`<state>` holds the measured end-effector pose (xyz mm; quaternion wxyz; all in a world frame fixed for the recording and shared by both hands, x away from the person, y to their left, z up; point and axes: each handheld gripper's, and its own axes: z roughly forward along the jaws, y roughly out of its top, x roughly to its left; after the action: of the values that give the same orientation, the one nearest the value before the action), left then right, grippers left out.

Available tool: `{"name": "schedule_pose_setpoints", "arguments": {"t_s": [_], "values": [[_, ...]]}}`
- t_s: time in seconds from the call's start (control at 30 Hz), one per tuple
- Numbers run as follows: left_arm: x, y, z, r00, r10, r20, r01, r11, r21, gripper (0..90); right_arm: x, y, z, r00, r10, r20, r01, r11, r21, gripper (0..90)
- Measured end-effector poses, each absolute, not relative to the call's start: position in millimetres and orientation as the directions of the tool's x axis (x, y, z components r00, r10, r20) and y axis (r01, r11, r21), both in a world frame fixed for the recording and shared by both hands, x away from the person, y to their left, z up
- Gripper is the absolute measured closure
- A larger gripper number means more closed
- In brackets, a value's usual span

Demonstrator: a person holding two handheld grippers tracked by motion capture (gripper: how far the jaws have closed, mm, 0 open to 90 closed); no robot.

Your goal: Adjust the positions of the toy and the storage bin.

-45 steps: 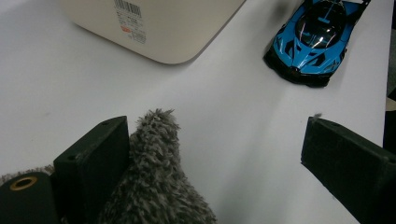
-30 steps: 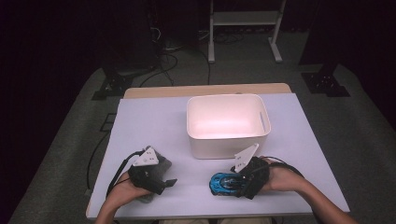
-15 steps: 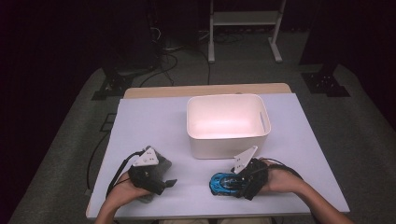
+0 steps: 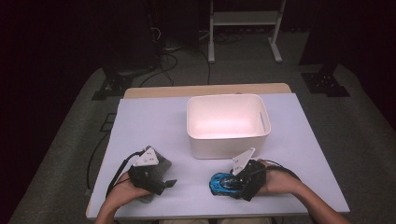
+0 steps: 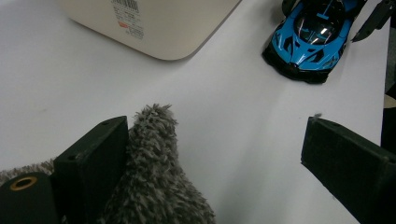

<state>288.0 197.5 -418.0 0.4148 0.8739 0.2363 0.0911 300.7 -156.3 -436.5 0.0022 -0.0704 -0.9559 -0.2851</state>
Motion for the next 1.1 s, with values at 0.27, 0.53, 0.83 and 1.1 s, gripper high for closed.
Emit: {"name": "schedule_pose_setpoints", "arguments": {"t_s": [0.27, 0.53, 0.83, 1.1], "values": [[287.8, 197.3, -418.0, 0.872, 0.488, -0.037, 0.338, -0.544, 0.768, 7.6, 300.5, -153.6, -441.5, -0.992, 0.124, 0.026, 0.118, 0.84, 0.53, 15.6], [287.8, 197.0, -418.6, 0.872, 0.488, -0.042, 0.342, -0.545, 0.766, 7.6, 300.9, -151.7, -443.7, -0.992, 0.122, 0.016, 0.112, 0.849, 0.517, 15.5], [287.5, 196.3, -419.3, 0.872, 0.487, -0.043, 0.342, -0.546, 0.764, 7.6, 298.6, -150.1, -444.4, -0.991, 0.133, -0.003, 0.113, 0.85, 0.514, 16.2], [288.1, 197.0, -419.7, 0.873, 0.487, -0.044, 0.343, -0.546, 0.764, 7.6, 298.1, -146.8, -442.8, -0.991, 0.137, -0.007, 0.116, 0.864, 0.49, 17.0]]}}
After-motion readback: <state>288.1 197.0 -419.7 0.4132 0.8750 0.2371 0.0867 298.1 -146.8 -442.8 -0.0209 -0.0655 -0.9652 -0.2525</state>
